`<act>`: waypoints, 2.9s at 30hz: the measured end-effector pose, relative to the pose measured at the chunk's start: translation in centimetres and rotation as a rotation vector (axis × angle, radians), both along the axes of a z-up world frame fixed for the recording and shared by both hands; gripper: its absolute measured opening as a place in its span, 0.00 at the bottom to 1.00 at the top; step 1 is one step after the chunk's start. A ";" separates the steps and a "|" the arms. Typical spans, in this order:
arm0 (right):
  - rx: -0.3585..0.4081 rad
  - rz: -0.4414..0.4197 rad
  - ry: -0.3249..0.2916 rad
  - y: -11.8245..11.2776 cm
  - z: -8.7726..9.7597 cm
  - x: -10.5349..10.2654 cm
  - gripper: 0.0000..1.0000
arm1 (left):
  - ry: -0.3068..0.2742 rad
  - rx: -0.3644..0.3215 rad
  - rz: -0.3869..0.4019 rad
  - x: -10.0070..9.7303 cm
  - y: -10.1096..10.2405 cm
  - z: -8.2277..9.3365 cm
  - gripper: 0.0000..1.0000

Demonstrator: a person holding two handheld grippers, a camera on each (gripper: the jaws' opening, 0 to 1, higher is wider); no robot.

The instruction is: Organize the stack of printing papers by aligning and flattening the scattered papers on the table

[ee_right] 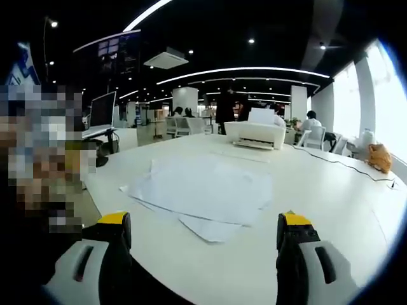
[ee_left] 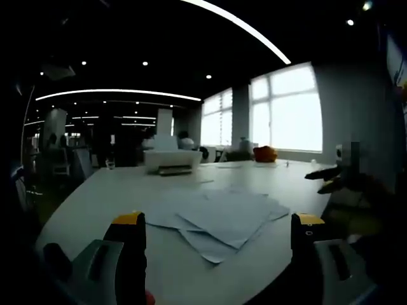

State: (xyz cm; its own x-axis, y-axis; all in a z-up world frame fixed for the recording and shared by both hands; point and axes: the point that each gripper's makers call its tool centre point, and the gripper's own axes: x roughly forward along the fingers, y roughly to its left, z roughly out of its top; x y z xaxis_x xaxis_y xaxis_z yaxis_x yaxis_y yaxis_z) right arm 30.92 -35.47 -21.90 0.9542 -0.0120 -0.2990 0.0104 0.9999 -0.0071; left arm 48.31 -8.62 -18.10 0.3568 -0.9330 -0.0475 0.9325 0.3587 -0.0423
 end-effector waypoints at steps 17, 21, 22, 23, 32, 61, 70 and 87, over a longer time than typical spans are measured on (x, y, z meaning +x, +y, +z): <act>-0.015 0.039 0.009 1.2 -0.2 2.6 0.90 | 0.000 -0.001 -0.022 -0.6 -0.6 0.0 0.97; -0.014 0.038 0.012 1.3 -0.4 3.1 0.90 | -0.001 -0.001 -0.024 -0.6 -0.6 -0.1 0.97; -0.023 0.031 0.015 1.1 -0.6 3.2 0.90 | -0.001 0.000 -0.024 -0.7 -0.6 -0.1 0.97; -0.033 0.024 0.018 1.0 -0.8 3.3 0.90 | -0.001 0.001 -0.025 -0.7 -0.6 -0.1 0.97; -0.060 -0.005 0.035 0.2 -2.1 4.6 0.90 | -0.002 0.003 -0.026 -0.8 -0.6 -0.1 0.97; -0.061 -0.093 0.017 -1.8 -3.6 7.9 0.89 | 0.003 -0.005 -0.038 -0.9 -0.7 -0.2 0.97; -0.035 -0.111 0.042 -2.2 -4.8 8.6 0.89 | 0.001 -0.003 -0.041 -1.0 -0.9 -0.2 0.97; -0.025 -0.192 0.040 -4.9 -6.9 10.2 0.88 | 0.006 -0.001 -0.039 -0.9 -1.0 -0.4 0.97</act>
